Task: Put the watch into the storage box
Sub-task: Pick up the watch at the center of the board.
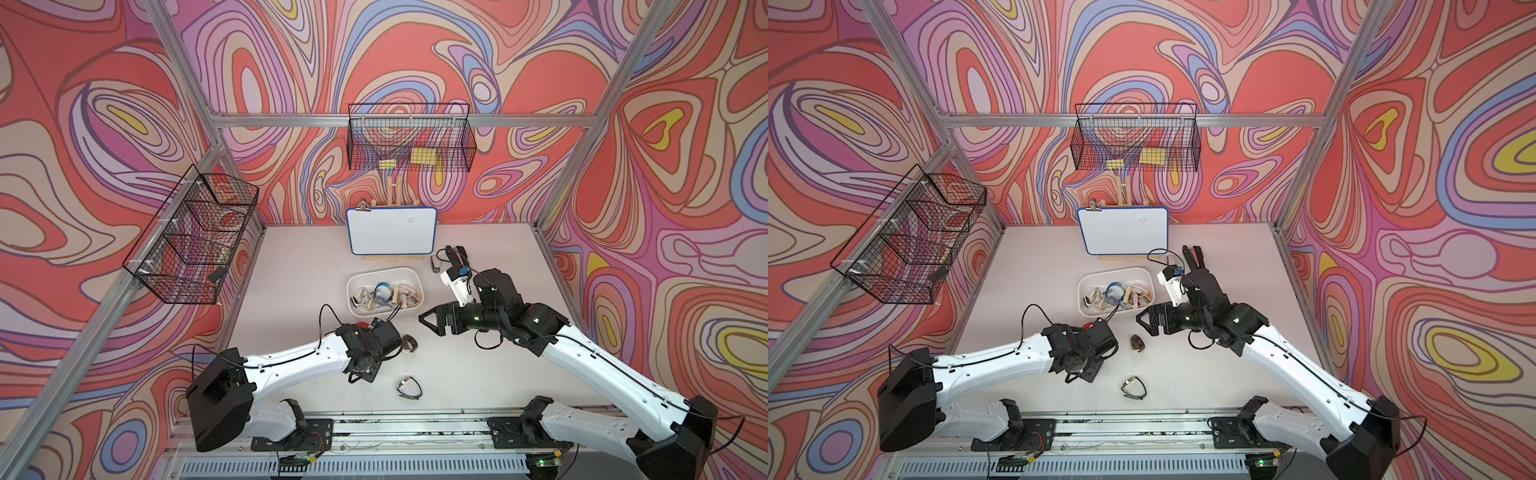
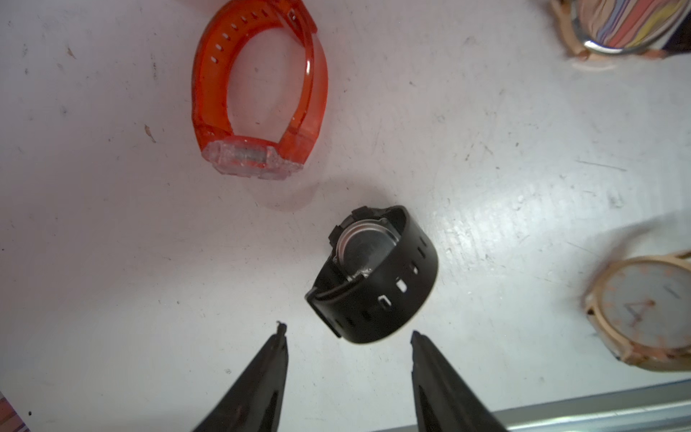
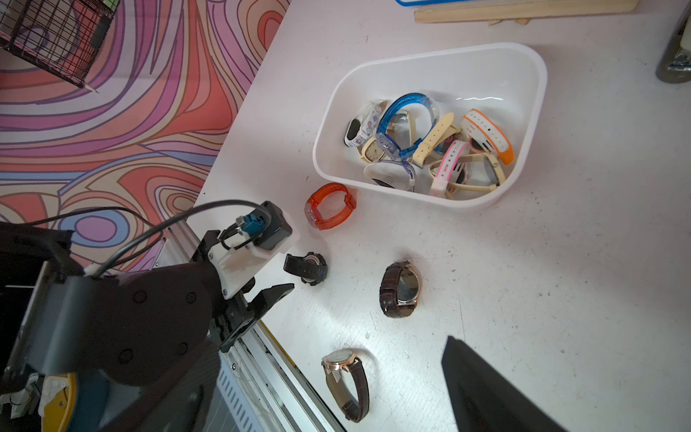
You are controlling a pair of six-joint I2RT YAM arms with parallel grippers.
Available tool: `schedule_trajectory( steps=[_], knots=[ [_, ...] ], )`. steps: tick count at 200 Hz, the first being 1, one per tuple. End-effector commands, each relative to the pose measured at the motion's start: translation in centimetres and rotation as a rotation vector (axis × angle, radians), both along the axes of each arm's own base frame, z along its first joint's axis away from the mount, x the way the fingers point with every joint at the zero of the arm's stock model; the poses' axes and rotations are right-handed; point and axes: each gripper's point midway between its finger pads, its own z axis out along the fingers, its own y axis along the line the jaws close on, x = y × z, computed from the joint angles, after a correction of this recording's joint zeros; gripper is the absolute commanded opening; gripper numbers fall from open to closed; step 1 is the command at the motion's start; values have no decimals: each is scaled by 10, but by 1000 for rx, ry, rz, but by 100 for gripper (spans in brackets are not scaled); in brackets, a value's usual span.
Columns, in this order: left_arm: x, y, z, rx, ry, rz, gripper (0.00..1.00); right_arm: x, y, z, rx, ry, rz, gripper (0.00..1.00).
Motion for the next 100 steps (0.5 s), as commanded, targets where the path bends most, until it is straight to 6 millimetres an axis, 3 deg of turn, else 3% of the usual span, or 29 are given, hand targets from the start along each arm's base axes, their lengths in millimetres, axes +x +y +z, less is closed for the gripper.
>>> schedule_trajectory(
  steps=[1,72,100],
  knots=[
    [8,5,-6,28,-8,-1,53,0,1,-7,-6,14,-2,98],
    [20,10,-13,91,-21,-1,39,2,5,-12,4,28,-2,98],
    [23,13,-11,111,-39,9,26,3,5,-14,2,28,-1,98]
  ],
)
